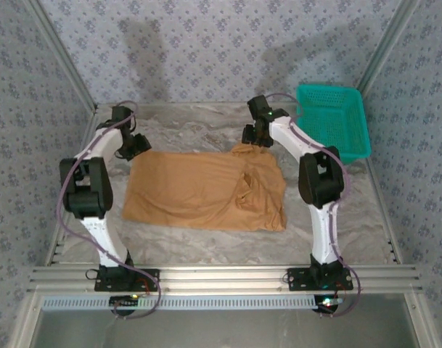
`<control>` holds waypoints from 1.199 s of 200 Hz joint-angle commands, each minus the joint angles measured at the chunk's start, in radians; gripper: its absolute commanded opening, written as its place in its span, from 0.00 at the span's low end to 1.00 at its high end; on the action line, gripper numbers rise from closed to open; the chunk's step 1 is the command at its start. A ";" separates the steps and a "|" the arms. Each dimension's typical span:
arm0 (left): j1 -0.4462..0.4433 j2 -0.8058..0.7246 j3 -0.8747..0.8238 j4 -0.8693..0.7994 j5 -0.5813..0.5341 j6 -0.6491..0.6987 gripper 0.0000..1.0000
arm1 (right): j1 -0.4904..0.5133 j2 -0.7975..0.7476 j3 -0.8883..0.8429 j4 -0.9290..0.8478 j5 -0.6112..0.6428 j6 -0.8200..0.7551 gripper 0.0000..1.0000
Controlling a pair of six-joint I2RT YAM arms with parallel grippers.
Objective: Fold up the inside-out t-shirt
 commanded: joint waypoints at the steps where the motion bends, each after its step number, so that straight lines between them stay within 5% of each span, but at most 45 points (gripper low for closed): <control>1: 0.003 0.065 0.111 -0.106 -0.054 0.056 0.51 | -0.019 0.121 0.126 -0.047 0.038 -0.035 0.56; 77: 0.014 0.241 0.274 -0.148 -0.109 0.077 0.51 | -0.068 0.384 0.428 -0.069 -0.056 -0.044 0.58; 139: 0.022 0.323 0.325 -0.159 -0.104 0.079 0.36 | -0.092 0.441 0.503 -0.036 -0.143 -0.029 0.60; 161: 0.027 0.328 0.319 -0.150 -0.098 0.076 0.19 | -0.097 0.484 0.558 -0.052 -0.182 -0.030 0.47; 195: 0.029 0.310 0.341 -0.155 -0.085 0.075 0.01 | -0.115 0.479 0.639 -0.079 -0.223 -0.037 0.03; 240: 0.023 0.171 0.283 -0.137 -0.077 0.070 0.00 | -0.114 0.227 0.461 -0.061 -0.223 -0.060 0.00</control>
